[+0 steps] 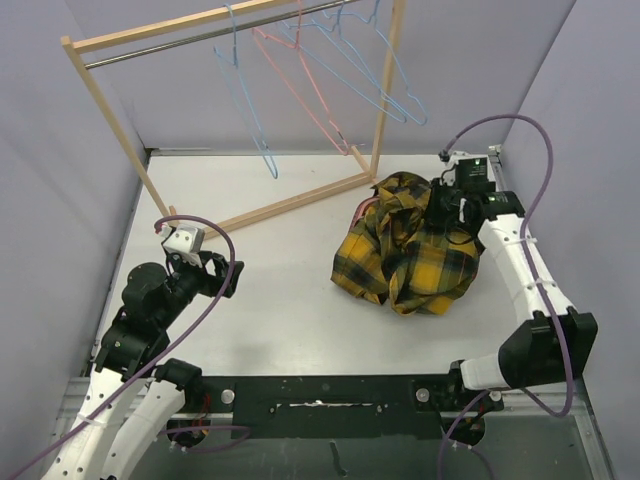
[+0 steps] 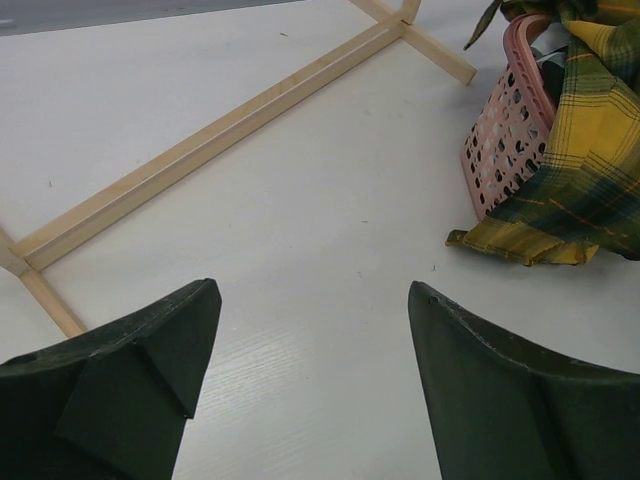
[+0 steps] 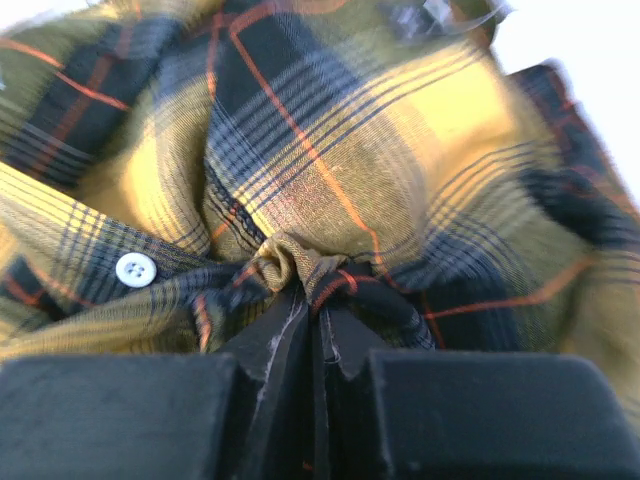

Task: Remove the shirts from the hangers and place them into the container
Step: Adjust the shirt in the bin.

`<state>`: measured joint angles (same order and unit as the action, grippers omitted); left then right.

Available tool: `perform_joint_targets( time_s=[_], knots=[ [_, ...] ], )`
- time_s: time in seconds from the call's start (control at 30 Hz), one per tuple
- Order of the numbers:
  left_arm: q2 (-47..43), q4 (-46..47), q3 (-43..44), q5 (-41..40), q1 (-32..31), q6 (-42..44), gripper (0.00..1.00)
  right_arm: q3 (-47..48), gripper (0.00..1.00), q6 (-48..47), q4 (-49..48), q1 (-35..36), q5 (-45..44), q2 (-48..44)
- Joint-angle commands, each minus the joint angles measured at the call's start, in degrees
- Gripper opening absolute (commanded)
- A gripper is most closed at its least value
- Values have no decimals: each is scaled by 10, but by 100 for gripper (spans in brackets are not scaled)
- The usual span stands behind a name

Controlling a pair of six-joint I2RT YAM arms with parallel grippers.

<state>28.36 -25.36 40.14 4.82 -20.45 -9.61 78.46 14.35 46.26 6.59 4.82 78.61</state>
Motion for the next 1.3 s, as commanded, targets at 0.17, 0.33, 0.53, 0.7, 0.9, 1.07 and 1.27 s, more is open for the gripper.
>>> perform_joint_targets(
  time_s=[0.17,0.33,0.53,0.7,0.9,1.07,1.27],
  knots=[
    [2,21,6,-1,4,6,75,-209,0,11,-137,13,78,40],
    [-1,20,5,-4,4,6,75,-266,0,32,-178,10,55,63],
    [-2,21,4,-1,4,6,75,-294,0,38,-199,-7,48,81],
    [6,22,3,11,4,5,75,-278,9,41,-178,-5,40,35],
    [22,26,3,33,4,2,75,-196,51,25,-99,27,-2,-71],
    [61,62,-1,114,4,-62,83,-121,60,8,-31,81,-51,-111],
    [126,405,-152,238,-14,-297,92,-84,60,5,-3,88,-35,-144]
  ],
)
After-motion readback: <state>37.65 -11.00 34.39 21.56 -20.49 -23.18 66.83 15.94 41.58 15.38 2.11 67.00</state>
